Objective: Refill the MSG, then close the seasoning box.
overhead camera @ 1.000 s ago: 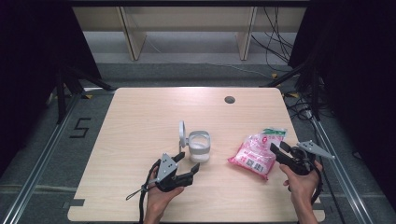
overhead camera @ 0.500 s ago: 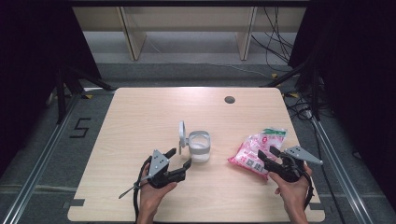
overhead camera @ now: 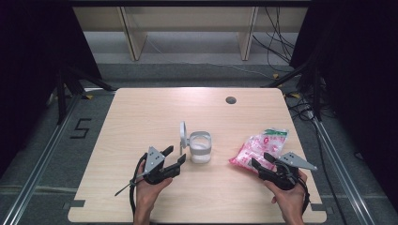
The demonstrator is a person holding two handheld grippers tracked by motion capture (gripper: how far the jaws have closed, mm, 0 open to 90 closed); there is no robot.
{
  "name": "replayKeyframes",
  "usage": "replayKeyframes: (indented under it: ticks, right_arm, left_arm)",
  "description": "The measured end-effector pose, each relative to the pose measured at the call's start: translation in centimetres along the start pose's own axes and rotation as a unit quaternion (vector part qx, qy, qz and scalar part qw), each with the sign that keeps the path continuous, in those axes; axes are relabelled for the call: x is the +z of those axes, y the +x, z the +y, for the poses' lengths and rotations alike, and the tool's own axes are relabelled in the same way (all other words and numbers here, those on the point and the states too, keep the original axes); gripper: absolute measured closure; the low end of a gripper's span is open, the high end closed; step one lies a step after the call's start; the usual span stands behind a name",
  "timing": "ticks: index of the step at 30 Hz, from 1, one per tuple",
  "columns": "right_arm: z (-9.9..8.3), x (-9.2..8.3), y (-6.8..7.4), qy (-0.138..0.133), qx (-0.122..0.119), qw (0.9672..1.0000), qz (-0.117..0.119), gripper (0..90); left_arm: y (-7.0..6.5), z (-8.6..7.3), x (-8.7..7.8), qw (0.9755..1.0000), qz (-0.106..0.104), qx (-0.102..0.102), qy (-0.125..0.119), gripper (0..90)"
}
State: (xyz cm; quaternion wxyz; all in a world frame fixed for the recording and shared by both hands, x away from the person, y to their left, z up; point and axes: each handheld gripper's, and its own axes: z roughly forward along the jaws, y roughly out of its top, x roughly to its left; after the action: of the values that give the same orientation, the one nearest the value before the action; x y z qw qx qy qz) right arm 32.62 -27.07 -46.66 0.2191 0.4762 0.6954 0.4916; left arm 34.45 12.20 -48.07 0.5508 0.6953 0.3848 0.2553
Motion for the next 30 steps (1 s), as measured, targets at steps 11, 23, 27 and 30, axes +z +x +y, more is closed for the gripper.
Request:
replayKeyframes:
  ticks: [11,23,27,30]
  right_arm:
    - [-0.5,-0.4,1.2,0.019,-0.012,0.9997,0.012,42.2]
    - [-1.1,-0.7,2.3,0.023,-0.016,0.9986,0.044,43.0]
    - [-1.3,-0.8,2.4,0.021,-0.021,0.9984,0.048,43.3]
    - [-1.3,-1.0,2.4,0.024,-0.023,0.9985,0.044,43.4]
  left_arm:
    - [1.1,0.6,0.7,0.9997,0.013,0.018,-0.008,72.4]
    - [2.0,1.6,1.2,0.9991,0.026,0.034,-0.003,89.2]
    - [1.9,1.8,1.5,0.9989,0.020,0.042,-0.003,89.2]
    - [1.9,1.8,1.5,0.9987,0.022,0.045,-0.001,89.2]
